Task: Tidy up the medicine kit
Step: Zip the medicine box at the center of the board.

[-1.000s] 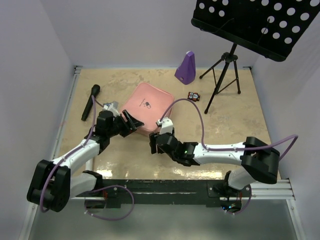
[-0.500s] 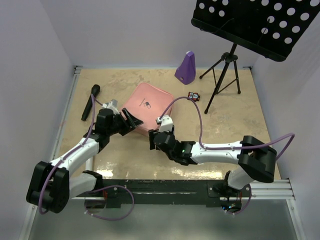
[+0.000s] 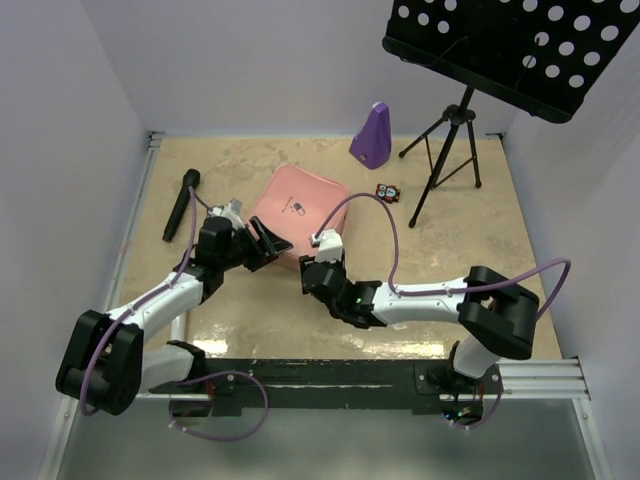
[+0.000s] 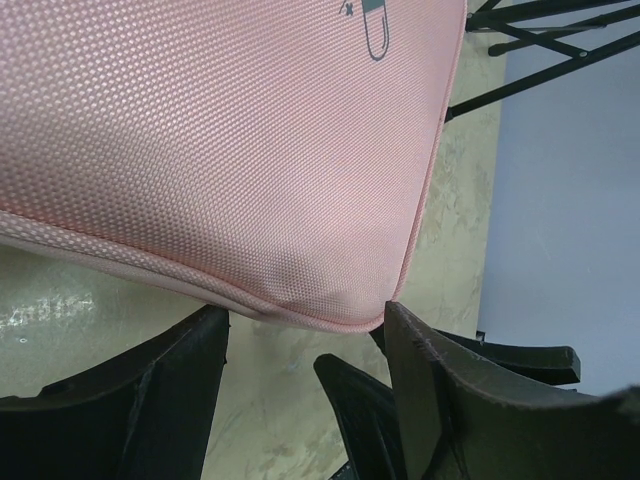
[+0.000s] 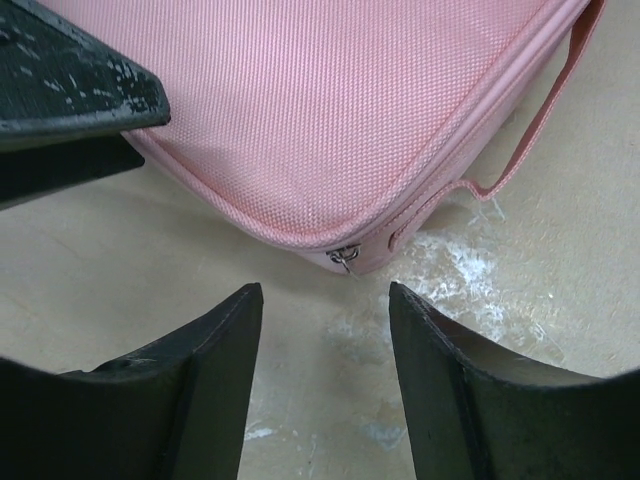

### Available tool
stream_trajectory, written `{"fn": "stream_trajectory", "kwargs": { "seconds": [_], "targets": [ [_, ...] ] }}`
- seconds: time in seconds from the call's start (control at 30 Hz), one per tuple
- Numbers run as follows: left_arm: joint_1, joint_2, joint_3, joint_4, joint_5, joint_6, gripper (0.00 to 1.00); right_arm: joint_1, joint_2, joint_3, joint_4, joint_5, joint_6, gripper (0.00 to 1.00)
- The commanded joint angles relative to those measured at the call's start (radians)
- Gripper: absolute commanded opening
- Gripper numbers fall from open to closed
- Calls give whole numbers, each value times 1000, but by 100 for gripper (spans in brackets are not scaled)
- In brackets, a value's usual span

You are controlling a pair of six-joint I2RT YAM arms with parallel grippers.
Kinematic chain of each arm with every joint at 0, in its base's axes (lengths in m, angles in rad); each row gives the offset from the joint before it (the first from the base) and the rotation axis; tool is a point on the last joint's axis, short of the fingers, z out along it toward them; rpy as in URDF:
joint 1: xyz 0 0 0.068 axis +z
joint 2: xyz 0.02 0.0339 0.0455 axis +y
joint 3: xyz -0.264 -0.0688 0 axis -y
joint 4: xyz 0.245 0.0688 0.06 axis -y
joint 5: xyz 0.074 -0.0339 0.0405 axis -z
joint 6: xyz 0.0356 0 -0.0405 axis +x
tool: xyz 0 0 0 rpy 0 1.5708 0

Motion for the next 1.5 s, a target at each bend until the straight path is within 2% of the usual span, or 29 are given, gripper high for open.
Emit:
{"fn": "stream_trajectory", "kwargs": {
  "seconds": [0.0,0.3,0.47,0.63,0.83,1.1,1.3,1.47],
  "targets": [
    [-7,4,17,59,12,-14,67,-20,-2,44,63,59,-43,55],
    [-5,5,22,48,10,-5,67,-79,7,39,77,19,-86,39],
    [-4,-1,22,39,10,0,66,-88,21,44,80,6,-97,37],
    [-5,-22,29,18,9,6,66,-108,27,35,83,-19,-98,41],
    [-5,-39,26,21,28,-8,67,-120,35,29,110,-47,-120,38],
    [-5,-68,13,-2,19,-2,67,-120,63,36,159,-88,-150,21],
    [-5,-88,14,-32,9,9,67,-120,58,36,163,-100,-155,1],
    [-5,-84,0,-19,9,-10,67,-119,43,36,158,-119,-144,0]
  ]
}}
